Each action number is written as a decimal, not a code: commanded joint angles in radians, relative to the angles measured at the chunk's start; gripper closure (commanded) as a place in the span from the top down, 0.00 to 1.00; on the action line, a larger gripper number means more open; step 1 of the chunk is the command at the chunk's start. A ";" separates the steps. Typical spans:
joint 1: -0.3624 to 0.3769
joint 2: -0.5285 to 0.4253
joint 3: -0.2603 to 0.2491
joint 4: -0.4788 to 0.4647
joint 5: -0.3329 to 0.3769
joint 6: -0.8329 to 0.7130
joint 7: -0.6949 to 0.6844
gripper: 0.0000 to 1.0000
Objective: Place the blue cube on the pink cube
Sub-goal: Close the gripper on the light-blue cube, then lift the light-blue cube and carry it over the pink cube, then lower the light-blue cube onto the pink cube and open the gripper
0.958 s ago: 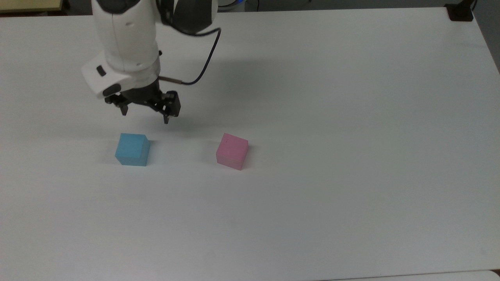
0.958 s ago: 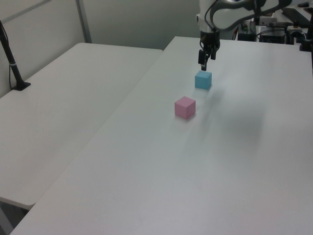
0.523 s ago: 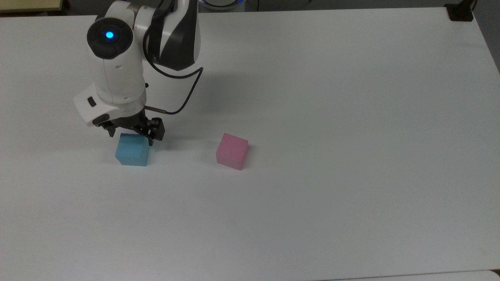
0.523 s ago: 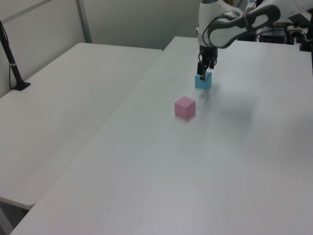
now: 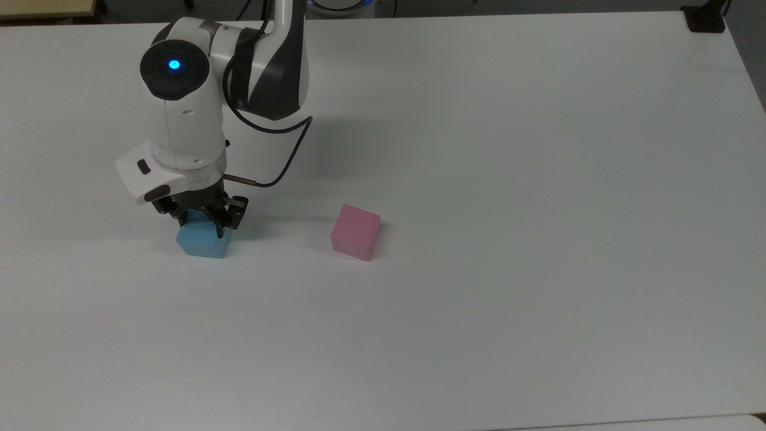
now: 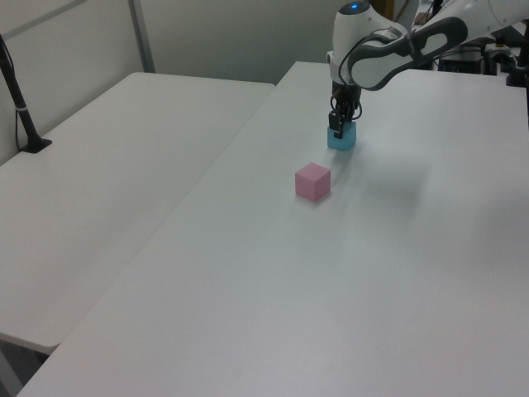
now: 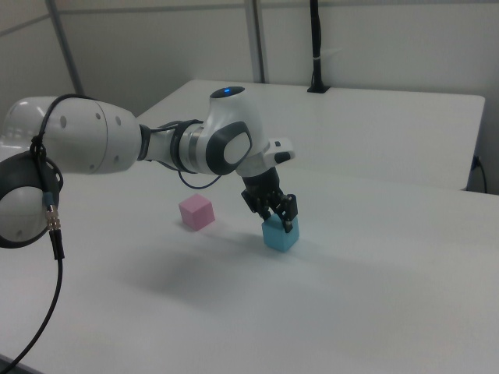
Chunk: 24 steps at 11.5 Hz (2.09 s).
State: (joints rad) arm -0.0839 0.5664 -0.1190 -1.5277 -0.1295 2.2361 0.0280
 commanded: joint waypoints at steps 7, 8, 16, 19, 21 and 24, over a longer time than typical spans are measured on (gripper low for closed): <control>0.245 -0.135 0.021 -0.017 0.005 -0.156 0.294 0.41; 0.254 -0.135 0.039 -0.019 0.005 -0.156 0.312 0.41; 0.268 -0.172 0.076 -0.015 -0.004 -0.168 0.385 1.00; 0.271 -0.320 0.074 -0.020 0.005 -0.356 0.307 1.00; 0.254 -0.400 0.061 -0.025 0.097 -0.516 0.106 1.00; 0.227 -0.454 0.036 -0.040 0.151 -0.550 0.055 1.00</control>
State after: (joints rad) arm 0.1504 0.1563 -0.0679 -1.5125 -0.0110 1.6909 0.1227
